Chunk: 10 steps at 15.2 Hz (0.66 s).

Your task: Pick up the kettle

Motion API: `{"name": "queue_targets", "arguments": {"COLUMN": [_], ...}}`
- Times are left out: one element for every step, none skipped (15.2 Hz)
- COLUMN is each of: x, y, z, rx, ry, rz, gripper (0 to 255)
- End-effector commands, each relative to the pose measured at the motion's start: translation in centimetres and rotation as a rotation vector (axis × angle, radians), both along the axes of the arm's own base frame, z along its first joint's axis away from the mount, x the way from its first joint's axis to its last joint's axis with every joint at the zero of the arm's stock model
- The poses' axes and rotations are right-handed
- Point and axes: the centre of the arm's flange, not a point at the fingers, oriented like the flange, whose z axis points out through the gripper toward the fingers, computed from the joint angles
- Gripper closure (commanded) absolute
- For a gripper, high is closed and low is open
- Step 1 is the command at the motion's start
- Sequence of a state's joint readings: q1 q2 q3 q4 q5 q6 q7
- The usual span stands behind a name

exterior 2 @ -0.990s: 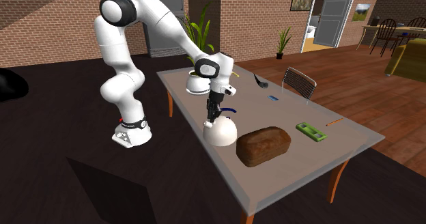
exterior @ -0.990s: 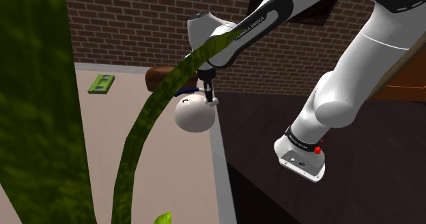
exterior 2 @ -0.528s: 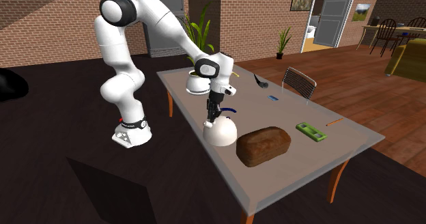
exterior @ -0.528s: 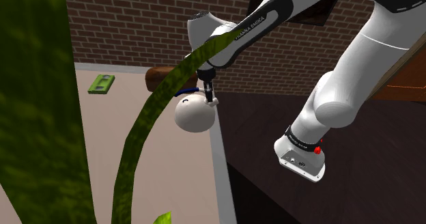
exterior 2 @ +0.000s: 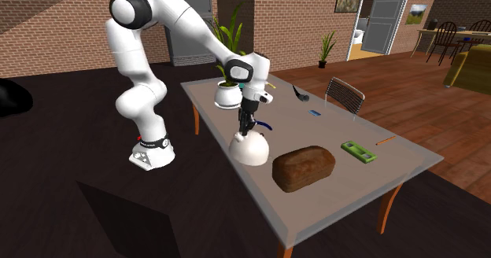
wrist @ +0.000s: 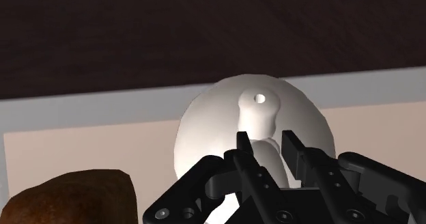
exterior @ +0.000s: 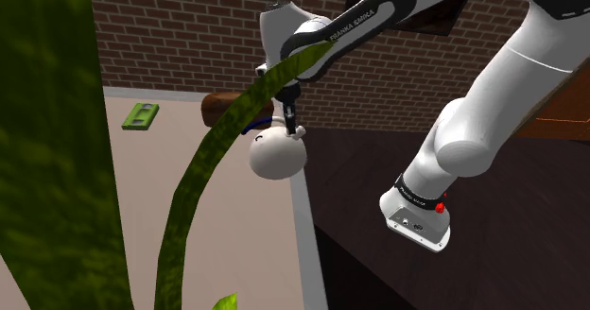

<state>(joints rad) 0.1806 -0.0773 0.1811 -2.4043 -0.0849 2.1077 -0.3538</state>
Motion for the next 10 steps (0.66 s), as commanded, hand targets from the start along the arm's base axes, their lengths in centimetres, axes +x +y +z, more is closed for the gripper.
{"name": "queue_targets", "arguments": {"x": [-0.1, -0.1, -0.1, -0.1, -0.1, -0.1, -0.1, -0.1, -0.1, -0.1], "y": [0.1, 0.1, 0.1, 0.1, 0.1, 0.1, 0.1, 0.1, 0.1, 0.1], "z": [1.2, 1.7, 2.2, 2.7, 3.3, 3.8, 4.3, 4.9, 4.9, 4.9], "rx": [0.000, 0.000, 0.000, 0.000, 0.000, 0.000, 0.000, 0.000, 0.000, 0.000], "ry": [-0.001, -0.001, -0.001, -0.001, -0.001, -0.001, -0.001, -0.001, -0.001, -0.001], "rz": [0.000, 0.000, 0.000, 0.000, 0.000, 0.000, 0.000, 0.000, 0.000, 0.000], "gripper": [255, 255, 255, 255, 255, 255, 255, 255, 255, 255]}}
